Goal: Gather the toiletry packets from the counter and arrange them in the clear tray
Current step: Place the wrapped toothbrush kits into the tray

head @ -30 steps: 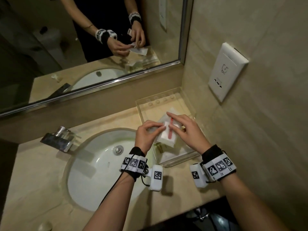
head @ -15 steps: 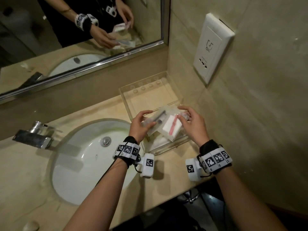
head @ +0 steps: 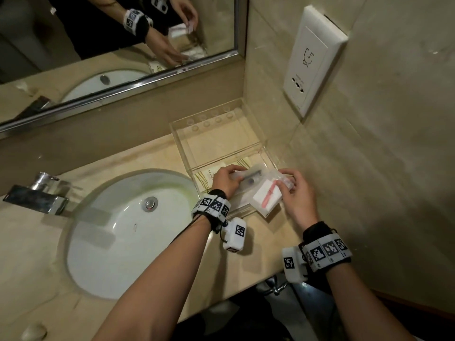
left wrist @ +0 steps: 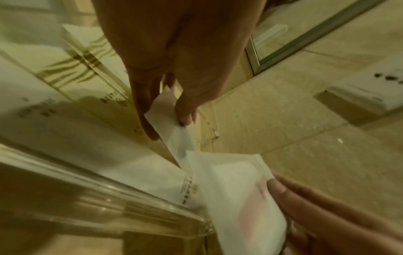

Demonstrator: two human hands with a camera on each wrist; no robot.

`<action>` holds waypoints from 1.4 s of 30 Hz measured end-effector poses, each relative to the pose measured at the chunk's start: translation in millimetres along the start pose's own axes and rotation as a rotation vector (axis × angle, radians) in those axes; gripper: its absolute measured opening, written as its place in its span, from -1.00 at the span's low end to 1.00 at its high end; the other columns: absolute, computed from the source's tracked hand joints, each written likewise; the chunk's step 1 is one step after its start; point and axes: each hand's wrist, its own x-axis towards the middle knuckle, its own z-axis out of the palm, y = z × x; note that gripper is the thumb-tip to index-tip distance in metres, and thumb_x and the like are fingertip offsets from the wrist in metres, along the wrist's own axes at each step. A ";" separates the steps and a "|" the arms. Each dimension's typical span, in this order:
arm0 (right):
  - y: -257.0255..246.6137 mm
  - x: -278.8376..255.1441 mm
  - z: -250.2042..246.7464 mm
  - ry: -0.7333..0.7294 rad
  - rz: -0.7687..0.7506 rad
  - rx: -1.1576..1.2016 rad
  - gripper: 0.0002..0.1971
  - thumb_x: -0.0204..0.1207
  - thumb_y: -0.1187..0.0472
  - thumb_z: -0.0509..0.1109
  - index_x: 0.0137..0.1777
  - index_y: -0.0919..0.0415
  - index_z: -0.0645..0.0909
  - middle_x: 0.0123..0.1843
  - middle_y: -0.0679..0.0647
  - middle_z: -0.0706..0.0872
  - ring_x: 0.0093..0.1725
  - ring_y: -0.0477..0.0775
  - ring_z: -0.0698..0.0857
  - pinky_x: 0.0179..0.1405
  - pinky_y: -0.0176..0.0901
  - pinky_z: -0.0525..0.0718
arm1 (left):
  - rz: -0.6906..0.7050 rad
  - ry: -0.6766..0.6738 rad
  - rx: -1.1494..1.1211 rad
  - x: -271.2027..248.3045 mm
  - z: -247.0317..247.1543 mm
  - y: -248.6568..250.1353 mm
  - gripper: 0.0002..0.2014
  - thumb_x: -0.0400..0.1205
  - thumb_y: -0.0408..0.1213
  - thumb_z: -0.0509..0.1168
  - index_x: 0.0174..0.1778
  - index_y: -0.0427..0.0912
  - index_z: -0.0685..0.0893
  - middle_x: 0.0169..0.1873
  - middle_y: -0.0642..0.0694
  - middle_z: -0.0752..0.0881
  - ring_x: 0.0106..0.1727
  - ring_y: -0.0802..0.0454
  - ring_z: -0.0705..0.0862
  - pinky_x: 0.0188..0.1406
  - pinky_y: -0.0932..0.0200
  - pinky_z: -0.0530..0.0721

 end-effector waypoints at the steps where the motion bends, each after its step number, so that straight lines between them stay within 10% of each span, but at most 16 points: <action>1: 1.6 0.8 0.2 0.001 -0.006 -0.020 -0.72 0.57 0.11 0.42 0.22 -0.22 0.56 0.09 0.08 0.77 0.01 0.09 0.79 -0.09 0.18 0.82 | 0.012 0.016 0.049 1.4 1.4 0.1 -0.75 0.57 -0.36 0.36 0.16 -0.10 0.75 0.17 -0.18 0.70 0.13 -0.03 0.64 0.13 0.23 0.54; 7: -1.3 3.3 3.5 0.003 -0.042 -0.058 -0.68 0.58 0.16 0.41 0.27 -0.19 0.52 0.02 0.08 0.78 -0.02 0.12 0.78 -0.08 0.16 0.81 | 0.032 0.147 0.188 -4.1 4.1 -3.3 -0.64 0.56 -0.34 0.39 0.24 -0.27 0.48 0.25 -0.18 0.38 -0.09 -0.03 0.52 0.06 0.20 0.53; 13: -18.4 10.5 13.6 -0.028 -0.100 -0.073 -0.65 0.62 0.25 0.33 0.30 -0.17 0.50 -0.14 -0.02 0.68 -0.23 0.09 0.70 -0.22 0.07 0.76 | 0.002 0.176 0.208 -6.7 0.4 -17.9 -0.83 0.64 -0.39 0.28 0.14 -0.24 0.62 0.21 -0.19 0.46 -0.03 -0.02 0.58 0.15 0.28 0.52; 25: -28.5 29.6 36.9 -0.108 -0.250 -0.617 -0.61 0.55 0.28 0.43 0.37 0.16 0.57 0.43 0.13 0.52 0.36 0.19 0.56 0.38 0.03 0.56 | -0.060 0.186 0.176 -9.9 -14.9 -32.3 -0.82 0.59 -0.43 0.30 0.07 -0.23 0.51 -0.05 -0.24 0.71 -0.03 -0.16 0.69 0.03 -0.05 0.70; 42: -14.2 50.7 52.5 -0.325 -0.249 -0.625 -0.54 0.53 0.03 0.48 0.42 0.08 0.57 0.44 0.12 0.48 0.29 0.18 0.58 0.25 0.05 0.62 | 0.015 0.172 0.137 -13.5 -23.2 -29.7 -0.85 0.62 -0.47 0.23 0.06 -0.24 0.62 -0.13 -0.17 0.71 -0.11 -0.12 0.69 0.02 -0.02 0.71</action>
